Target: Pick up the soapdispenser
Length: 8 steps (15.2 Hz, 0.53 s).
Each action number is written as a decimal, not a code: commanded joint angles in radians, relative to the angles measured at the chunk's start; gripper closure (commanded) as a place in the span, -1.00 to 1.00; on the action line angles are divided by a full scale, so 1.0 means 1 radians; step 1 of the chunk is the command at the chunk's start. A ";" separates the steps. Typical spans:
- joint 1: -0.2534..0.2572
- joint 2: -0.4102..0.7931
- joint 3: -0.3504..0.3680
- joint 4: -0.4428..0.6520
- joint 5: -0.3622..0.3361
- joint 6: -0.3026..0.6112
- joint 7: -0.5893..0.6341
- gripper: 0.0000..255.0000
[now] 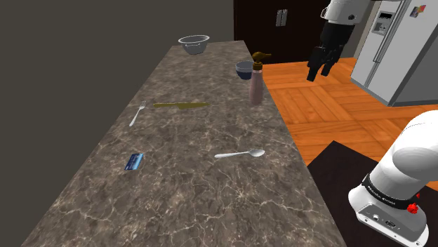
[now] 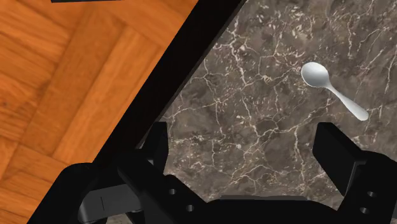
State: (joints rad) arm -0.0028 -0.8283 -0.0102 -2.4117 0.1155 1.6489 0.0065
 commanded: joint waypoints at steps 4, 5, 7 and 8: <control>0.001 0.122 -0.022 0.080 -0.021 0.039 -0.047 -1.00; 0.002 0.163 -0.028 0.110 -0.027 0.050 -0.061 -1.00; 0.004 0.243 -0.041 0.172 -0.036 0.067 -0.091 -1.00; 0.005 0.283 -0.047 0.204 -0.040 0.074 -0.105 -1.00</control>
State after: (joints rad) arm 0.0018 -0.5861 -0.0502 -2.2362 0.0803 1.7116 -0.0818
